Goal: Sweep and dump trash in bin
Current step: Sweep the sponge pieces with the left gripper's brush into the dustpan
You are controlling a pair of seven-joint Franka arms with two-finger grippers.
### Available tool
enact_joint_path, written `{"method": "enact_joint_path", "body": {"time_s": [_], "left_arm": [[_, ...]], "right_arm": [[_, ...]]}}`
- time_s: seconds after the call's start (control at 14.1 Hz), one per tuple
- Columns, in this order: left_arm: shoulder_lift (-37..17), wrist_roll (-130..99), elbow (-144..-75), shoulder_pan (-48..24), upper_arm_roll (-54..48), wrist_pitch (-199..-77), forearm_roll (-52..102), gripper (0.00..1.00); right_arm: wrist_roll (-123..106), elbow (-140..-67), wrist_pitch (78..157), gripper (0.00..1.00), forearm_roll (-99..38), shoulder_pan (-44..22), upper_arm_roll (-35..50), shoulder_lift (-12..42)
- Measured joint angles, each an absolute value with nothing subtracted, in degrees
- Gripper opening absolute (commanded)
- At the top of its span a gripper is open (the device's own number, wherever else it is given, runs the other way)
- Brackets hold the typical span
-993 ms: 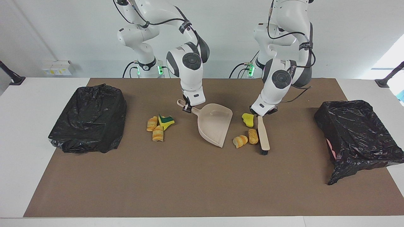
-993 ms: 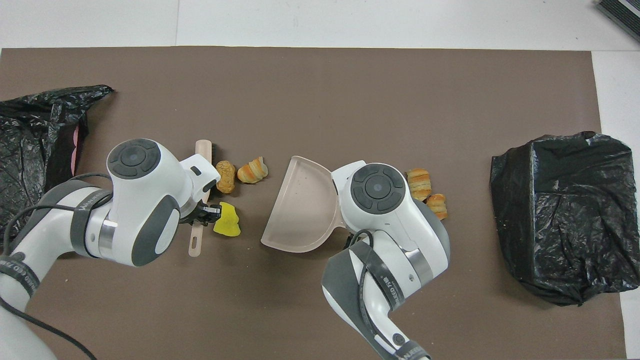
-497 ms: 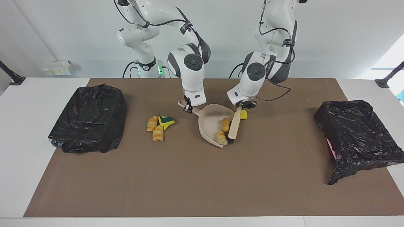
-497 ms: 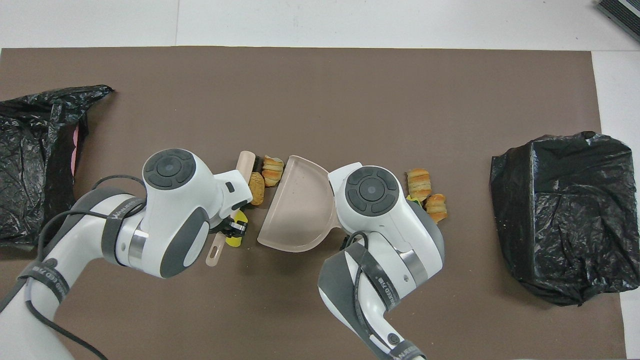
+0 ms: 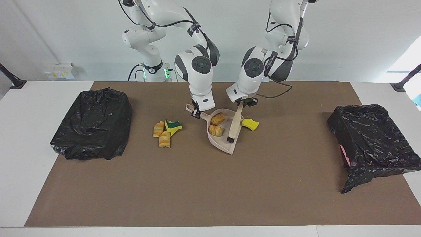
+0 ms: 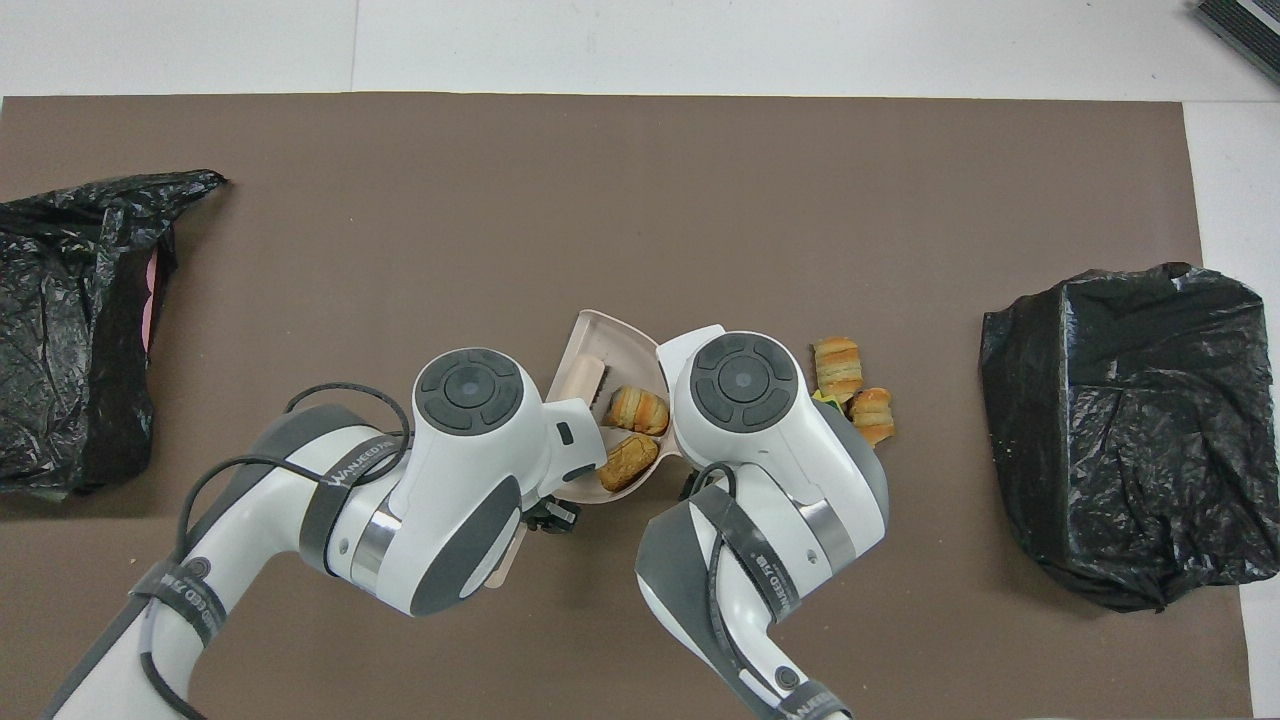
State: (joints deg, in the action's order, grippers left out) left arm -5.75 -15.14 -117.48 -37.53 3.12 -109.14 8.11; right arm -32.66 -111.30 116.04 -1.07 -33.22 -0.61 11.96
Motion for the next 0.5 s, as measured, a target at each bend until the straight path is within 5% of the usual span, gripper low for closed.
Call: {"method": "enact_joint_path", "body": {"time_s": [0.5], "left_arm": [[-5.7,-45.5,-117.8,-33.4,3.4,-105.3,3.5,0.0]], "right_arm": [[-32.7,-111.3,116.1,0.0,-1.1,-33.2,-0.6,12.0]]}}
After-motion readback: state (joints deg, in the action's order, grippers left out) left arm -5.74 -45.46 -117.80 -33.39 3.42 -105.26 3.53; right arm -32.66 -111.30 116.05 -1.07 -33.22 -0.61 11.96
